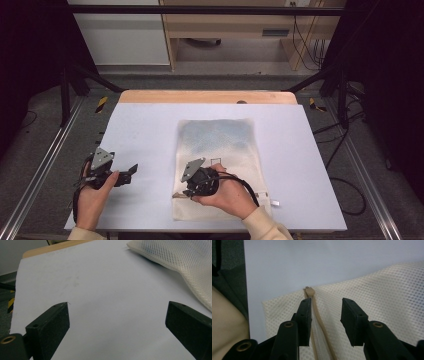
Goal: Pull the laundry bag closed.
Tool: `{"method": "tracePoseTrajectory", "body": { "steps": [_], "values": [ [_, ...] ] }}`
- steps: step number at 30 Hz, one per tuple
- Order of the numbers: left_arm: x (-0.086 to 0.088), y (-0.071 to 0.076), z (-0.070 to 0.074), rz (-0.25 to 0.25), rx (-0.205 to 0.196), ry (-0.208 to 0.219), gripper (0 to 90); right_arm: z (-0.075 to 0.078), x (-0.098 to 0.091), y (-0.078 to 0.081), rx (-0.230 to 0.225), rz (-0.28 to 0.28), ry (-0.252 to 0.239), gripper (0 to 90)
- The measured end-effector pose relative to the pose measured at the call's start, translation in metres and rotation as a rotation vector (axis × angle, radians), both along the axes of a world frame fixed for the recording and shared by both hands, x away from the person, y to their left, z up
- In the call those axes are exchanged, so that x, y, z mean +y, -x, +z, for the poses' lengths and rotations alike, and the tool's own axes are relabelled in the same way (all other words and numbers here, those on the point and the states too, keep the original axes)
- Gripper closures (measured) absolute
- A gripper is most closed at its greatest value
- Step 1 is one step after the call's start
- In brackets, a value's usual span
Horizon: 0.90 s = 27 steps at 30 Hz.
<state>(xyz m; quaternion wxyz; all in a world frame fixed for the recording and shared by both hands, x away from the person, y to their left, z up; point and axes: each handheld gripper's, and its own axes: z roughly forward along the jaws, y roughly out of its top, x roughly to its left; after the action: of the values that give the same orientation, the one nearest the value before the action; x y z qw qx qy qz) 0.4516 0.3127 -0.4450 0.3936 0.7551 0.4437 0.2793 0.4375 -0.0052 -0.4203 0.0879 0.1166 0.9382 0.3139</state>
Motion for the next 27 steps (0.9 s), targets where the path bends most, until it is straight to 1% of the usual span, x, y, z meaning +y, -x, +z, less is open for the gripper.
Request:
{"method": "tracePoseTrajectory", "body": {
  "steps": [1, 3, 5, 8, 10, 13, 19, 22, 25, 27],
  "values": [
    [0.0, 0.0, 0.0, -0.001, 0.001, -0.002, 5.2, -0.002, 0.003, 0.001, 0.009, 0.008, -0.004, 62.4],
    [-0.001, 0.0, 0.0, -0.004, 0.005, -0.008, 5.3, -0.005, 0.01, 0.003, 0.018, 0.028, 0.004, 64.3],
    [-0.001, 0.0, 0.0, -0.007, 0.011, -0.017, 5.3, -0.008, 0.015, 0.003, 0.027, 0.048, 0.012, 64.4],
    [-0.002, 0.0, -0.001, -0.01, 0.013, -0.022, 5.4, -0.01, 0.02, 0.003, 0.033, 0.057, 0.023, 64.3],
    [-0.002, 0.0, -0.001, -0.011, 0.018, -0.03, 5.4, -0.015, 0.027, 0.0, 0.044, 0.069, 0.027, 64.3],
    [-0.003, 0.0, -0.001, -0.009, 0.019, -0.036, 5.5, -0.017, 0.032, -0.002, 0.05, 0.079, 0.036, 65.0],
    [-0.003, 0.0, -0.002, -0.009, 0.022, -0.04, 5.7, -0.021, 0.038, -0.005, 0.065, 0.085, 0.046, 67.9],
    [-0.003, 0.0, -0.002, -0.012, 0.023, -0.035, 5.7, -0.024, 0.041, -0.008, 0.08, 0.083, 0.059, 72.1],
    [-0.004, 0.001, -0.002, -0.014, 0.023, -0.034, 5.8, -0.025, 0.042, -0.009, 0.084, 0.085, 0.071, 72.9],
    [-0.004, 0.001, -0.002, -0.015, 0.025, -0.037, 5.8, -0.026, 0.044, -0.01, 0.09, 0.086, 0.07, 74.0]
  ]
}}
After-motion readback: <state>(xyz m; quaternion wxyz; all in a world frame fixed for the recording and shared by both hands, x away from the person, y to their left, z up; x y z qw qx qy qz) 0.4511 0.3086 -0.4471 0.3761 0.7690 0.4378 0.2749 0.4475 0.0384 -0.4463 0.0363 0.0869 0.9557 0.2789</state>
